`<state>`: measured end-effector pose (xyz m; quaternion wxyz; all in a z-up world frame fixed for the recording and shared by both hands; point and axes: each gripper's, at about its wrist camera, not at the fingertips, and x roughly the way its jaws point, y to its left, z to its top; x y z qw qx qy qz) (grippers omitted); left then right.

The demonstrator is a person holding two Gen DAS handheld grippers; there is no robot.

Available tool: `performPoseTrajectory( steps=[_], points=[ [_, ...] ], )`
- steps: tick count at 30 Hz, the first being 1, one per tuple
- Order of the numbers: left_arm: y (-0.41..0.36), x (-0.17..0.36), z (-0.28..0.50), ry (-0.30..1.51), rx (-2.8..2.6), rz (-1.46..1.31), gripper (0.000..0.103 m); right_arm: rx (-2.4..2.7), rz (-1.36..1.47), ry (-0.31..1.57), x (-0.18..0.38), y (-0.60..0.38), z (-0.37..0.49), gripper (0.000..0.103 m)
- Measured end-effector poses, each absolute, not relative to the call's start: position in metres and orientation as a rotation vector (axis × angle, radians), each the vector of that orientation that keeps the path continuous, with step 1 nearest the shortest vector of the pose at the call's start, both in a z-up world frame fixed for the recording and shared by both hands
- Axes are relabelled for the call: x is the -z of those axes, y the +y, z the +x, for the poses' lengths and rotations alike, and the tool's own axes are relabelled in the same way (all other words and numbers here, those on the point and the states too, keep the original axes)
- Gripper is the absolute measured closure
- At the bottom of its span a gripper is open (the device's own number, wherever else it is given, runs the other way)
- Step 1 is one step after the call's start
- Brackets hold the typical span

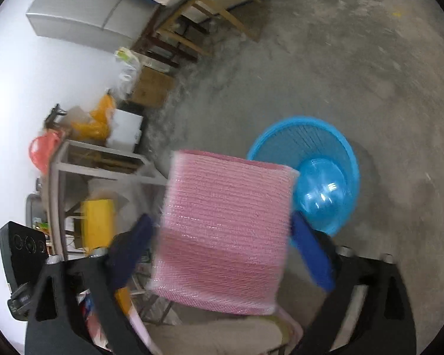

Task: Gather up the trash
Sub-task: 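Carry the sponge and box to the blue wastebasket and open both tools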

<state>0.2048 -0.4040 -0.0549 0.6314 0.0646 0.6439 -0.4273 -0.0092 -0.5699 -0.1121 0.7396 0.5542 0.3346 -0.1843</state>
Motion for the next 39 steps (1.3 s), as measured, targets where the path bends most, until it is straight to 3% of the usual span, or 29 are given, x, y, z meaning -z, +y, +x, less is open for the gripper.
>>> performPoseTrajectory(
  steps=[6,14,22,29,33,39],
  points=[
    [-0.433,0.086,0.200,1.479,0.897,0.172,0.014,0.562,1.244,0.830,0.173,-0.611,-0.015,0.006],
    [-0.378,0.062,0.170,1.324,0.959,0.264,0.014,0.564,1.193,0.810,0.174,-0.579,-0.062,0.006],
    [-0.269,0.030,0.120,1.222,1.021,0.151,0.014,0.565,0.892,0.815,0.101,-0.517,-0.076,0.006],
    [-0.173,0.012,0.083,1.081,0.898,0.127,0.014,0.526,0.481,0.876,0.046,-0.434,-0.018,0.006],
    [-0.126,-0.001,0.062,0.974,0.788,0.121,0.014,0.456,0.259,0.797,0.003,-0.375,0.016,0.006],
    [-0.061,-0.004,0.058,0.991,0.670,-0.088,0.014,0.345,0.013,0.744,-0.037,-0.301,0.053,0.006]
  ],
)
